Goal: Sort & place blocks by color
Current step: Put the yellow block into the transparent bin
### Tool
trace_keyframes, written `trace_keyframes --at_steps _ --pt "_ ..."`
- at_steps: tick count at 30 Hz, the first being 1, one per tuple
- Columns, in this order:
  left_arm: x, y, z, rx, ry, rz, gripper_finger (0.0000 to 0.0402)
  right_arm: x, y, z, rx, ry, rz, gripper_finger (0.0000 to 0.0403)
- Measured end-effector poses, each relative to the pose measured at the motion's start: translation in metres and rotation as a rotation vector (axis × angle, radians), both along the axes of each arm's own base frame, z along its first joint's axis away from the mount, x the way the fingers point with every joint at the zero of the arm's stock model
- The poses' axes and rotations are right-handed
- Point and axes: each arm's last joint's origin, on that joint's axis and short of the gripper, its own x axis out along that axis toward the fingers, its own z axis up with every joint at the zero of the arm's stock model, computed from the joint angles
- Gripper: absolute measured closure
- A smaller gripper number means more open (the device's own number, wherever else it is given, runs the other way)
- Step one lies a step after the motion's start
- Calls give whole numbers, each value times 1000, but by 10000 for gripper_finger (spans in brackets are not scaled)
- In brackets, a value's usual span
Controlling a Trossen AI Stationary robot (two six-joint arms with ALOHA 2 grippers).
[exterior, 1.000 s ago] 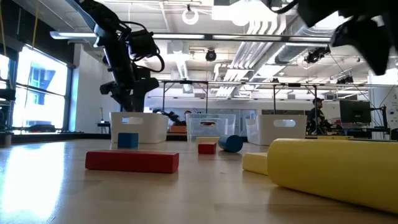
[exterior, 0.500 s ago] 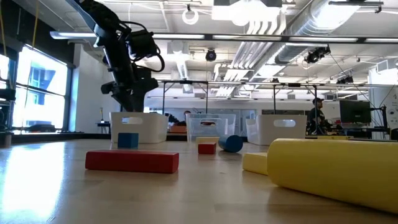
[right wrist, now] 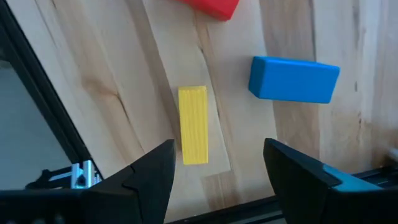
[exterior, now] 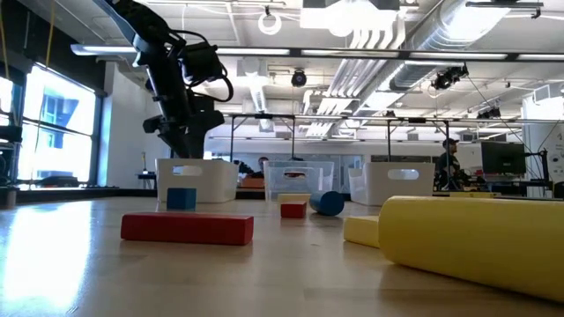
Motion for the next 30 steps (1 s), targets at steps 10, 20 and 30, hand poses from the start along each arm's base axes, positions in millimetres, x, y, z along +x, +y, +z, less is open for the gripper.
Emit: trace_keyframes --at_steps 10,20,30 --pt "0 0 0 -1 0 0 215 5 14 -31 -36 62 48 171" --pt "0 0 0 0 0 0 215 9 22 -62 -43 193 54 171" --pt "0 0 0 0 0 0 215 15 14 -69 -46 230 58 171"
